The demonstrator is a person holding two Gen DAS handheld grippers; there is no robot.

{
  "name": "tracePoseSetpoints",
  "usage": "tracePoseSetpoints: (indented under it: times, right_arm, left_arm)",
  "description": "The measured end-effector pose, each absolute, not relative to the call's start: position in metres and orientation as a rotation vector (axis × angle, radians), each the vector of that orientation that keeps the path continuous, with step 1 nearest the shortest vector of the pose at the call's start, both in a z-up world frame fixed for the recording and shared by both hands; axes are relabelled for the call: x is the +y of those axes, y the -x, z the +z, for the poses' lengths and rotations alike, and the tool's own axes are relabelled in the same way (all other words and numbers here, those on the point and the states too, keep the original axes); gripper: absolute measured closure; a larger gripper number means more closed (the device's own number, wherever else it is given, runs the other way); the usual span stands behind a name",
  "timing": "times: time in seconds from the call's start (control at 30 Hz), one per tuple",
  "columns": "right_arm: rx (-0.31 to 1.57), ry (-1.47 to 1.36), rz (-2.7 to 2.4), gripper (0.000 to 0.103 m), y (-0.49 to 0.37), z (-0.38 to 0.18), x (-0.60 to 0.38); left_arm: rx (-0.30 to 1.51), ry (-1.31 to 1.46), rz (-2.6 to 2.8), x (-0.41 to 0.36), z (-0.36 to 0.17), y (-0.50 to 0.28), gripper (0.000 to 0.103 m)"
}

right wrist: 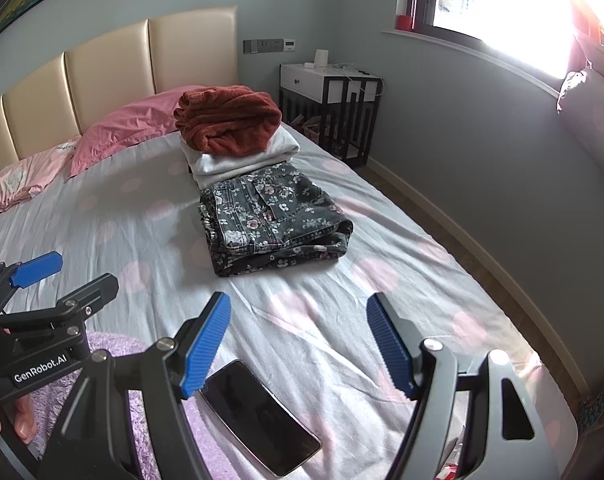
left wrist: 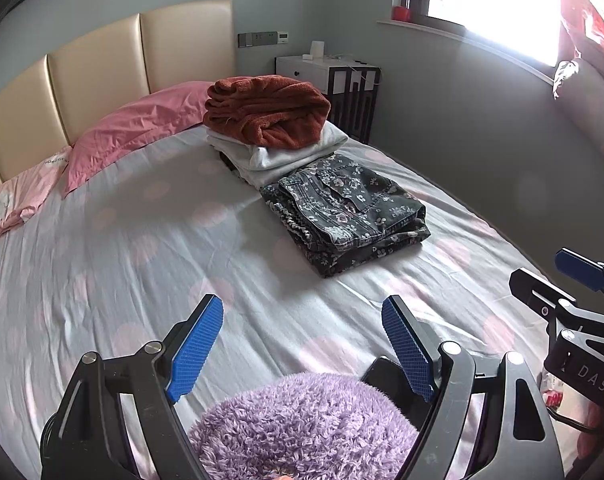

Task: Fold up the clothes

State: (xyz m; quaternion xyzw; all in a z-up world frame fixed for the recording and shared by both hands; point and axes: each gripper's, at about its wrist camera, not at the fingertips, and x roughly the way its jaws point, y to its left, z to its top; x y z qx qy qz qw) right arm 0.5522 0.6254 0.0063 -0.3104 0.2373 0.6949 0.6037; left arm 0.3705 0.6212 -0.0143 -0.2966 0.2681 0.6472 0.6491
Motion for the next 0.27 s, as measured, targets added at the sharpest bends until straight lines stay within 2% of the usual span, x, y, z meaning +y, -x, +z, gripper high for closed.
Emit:
tracePoseSetpoints:
  times: [0.27]
  right_arm:
    - [0.558, 0.724, 1.611, 0.033, -0.5524, 0.0044, 0.6244]
  left_arm:
    - [0.598, 0.673, 1.475, 0.6186, -0.0134, -0.3693, 0.02]
